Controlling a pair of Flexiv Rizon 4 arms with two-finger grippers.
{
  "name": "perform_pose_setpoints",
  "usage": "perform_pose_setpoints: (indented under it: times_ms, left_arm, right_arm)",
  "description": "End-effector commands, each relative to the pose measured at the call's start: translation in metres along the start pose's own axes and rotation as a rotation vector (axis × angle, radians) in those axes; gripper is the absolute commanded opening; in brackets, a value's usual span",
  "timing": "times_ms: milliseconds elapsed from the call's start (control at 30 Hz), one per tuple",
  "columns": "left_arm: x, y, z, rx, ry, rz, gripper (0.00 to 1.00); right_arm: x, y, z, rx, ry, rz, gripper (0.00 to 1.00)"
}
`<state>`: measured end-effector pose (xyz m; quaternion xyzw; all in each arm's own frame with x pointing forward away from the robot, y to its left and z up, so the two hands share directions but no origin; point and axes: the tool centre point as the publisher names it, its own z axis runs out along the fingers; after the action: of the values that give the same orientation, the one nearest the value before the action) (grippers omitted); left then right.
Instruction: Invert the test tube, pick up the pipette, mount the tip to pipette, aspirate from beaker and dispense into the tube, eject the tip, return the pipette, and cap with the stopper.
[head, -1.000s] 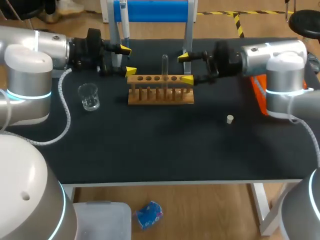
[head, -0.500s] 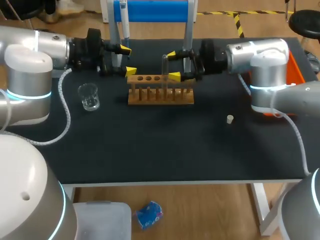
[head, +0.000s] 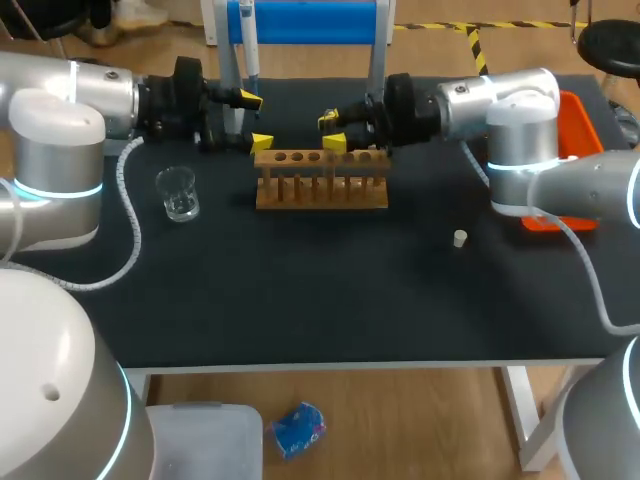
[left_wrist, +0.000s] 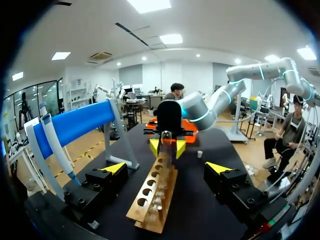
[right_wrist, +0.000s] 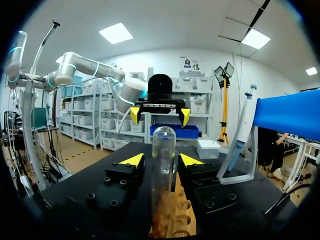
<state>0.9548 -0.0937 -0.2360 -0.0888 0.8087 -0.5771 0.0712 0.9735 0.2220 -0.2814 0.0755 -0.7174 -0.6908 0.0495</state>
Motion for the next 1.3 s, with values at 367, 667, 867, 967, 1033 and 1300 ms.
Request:
perform_pose_setpoints:
  times_ms: [367, 667, 867, 967, 1033, 1300]
  left_arm:
    - [0.0, 0.0, 0.0, -0.001, 0.001, 0.0, 1.0]
    - [0.0, 0.0, 0.0, -0.001, 0.001, 0.0, 1.0]
    - [0.0, 0.0, 0.0, -0.001, 0.001, 0.0, 1.0]
    - [0.0, 0.0, 0.0, -0.001, 0.001, 0.0, 1.0]
    - [0.0, 0.0, 0.0, -0.001, 0.001, 0.0, 1.0]
    - [0.0, 0.0, 0.0, -0.001, 0.001, 0.0, 1.0]
  right_arm:
    - [0.008, 0.001, 0.0, -0.001, -0.031, 0.004, 0.13]
    - [0.007, 0.002, 0.001, -0.001, -0.037, -0.003, 0.0]
    - [0.006, 0.006, -0.001, 0.004, -0.036, -0.008, 0.0]
    - [0.006, 0.008, -0.002, 0.006, -0.035, -0.01, 0.0]
    - [0.006, 0.01, -0.003, 0.006, -0.034, -0.011, 0.0]
    - [0.007, 0.02, -0.005, -0.003, -0.032, -0.007, 0.0]
